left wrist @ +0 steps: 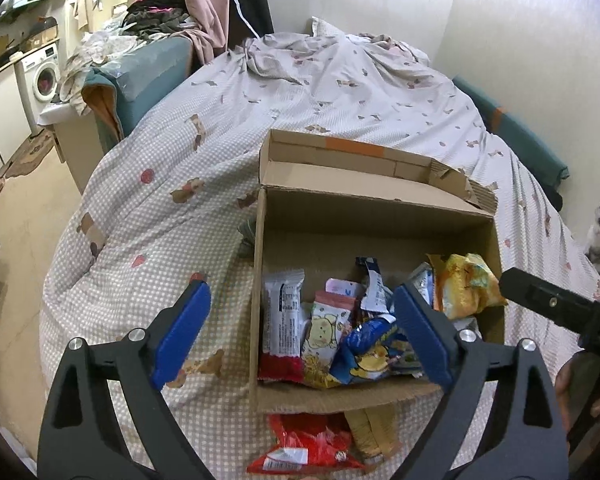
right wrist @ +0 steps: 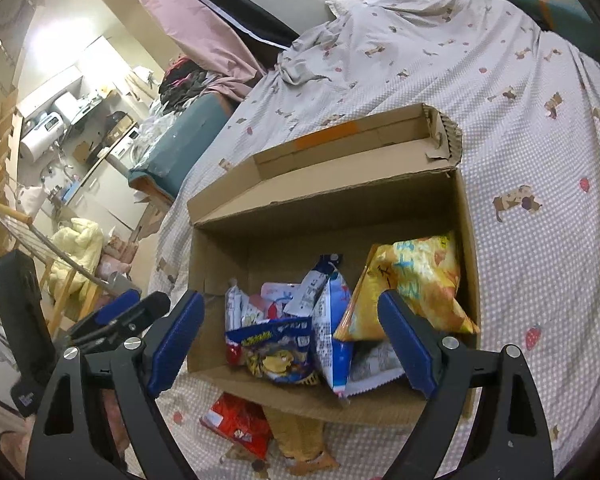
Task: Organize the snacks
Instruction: 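Open both tools in the box and withdraw toward the remaining bags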
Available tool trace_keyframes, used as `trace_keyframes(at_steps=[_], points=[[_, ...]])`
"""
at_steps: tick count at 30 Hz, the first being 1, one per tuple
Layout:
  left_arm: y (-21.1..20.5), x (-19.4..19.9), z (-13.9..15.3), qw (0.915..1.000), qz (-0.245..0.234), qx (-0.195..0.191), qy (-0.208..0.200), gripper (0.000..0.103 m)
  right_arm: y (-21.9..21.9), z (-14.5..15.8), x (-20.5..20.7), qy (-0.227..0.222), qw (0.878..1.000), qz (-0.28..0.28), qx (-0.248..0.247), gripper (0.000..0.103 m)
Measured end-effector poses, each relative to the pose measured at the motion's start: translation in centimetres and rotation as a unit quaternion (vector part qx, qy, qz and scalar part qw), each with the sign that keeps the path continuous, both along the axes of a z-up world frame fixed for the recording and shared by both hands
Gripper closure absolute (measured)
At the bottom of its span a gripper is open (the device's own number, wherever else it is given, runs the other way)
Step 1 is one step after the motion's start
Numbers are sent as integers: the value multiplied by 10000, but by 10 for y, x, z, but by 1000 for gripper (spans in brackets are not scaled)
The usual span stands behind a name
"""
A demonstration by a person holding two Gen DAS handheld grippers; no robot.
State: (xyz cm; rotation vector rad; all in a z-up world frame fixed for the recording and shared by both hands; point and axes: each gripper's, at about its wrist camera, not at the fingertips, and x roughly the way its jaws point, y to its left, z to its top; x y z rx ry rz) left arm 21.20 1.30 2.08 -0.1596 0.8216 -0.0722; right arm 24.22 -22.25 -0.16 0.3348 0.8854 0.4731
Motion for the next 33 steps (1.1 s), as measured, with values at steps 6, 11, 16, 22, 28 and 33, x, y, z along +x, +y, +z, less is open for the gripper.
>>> trace_keyframes(at_steps=[6, 11, 16, 22, 28, 33], points=[[4, -19, 1, 9999, 108, 81, 85, 12, -1, 5, -19, -98, 9997, -136, -197, 12], [9, -34, -5, 9993, 175, 138, 314, 12, -6, 2, -34, 21, 9997, -158, -194, 12], [13, -50, -10, 9989, 175, 131, 403, 12, -7, -2, -52, 120, 9995, -140, -251, 12], [15, -65, -17, 9982, 164, 65, 581, 12, -13, -13, -75, 368, 9986, -289, -233, 12], [19, -70, -31, 9966, 175, 127, 794, 12, -12, -35, -94, 778, 9960, -180, -407, 12], [39, -66, -50, 9910, 493, -327, 1203, 12, -12, -61, -98, 1104, 9908, -278, -735, 12]])
